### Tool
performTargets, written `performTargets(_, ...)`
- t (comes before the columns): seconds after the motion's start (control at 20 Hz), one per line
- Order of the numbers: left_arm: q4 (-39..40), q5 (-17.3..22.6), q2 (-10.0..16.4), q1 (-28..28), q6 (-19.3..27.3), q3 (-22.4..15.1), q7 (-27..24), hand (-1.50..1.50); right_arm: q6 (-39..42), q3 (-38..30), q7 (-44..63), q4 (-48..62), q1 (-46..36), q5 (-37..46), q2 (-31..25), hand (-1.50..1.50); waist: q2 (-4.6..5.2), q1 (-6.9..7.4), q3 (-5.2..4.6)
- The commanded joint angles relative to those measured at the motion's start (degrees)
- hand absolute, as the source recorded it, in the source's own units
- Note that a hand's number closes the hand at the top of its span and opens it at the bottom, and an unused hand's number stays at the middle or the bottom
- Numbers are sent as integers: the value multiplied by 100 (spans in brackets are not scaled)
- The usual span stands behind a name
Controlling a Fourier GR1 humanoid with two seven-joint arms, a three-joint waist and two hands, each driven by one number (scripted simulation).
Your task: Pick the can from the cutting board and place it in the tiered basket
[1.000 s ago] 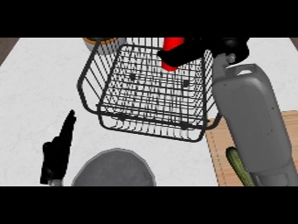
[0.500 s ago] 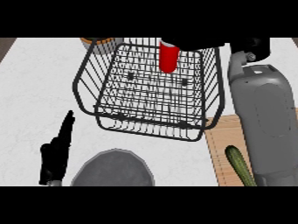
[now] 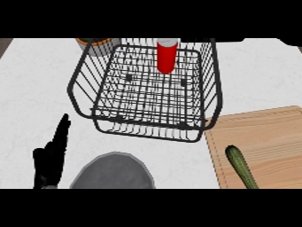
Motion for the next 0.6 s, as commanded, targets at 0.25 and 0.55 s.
performTargets(0.25,201,-94,-101,126,128,-6,107,0,1820,-2281,-189,-541,1401,-2380,-1712,-150,28,-80,-29)
performTargets(0.55,331,-109,-99,75,36,-31,37,0,3297,-3598,-930,402,2317,-3861,-2393,-150,41,-77,-29)
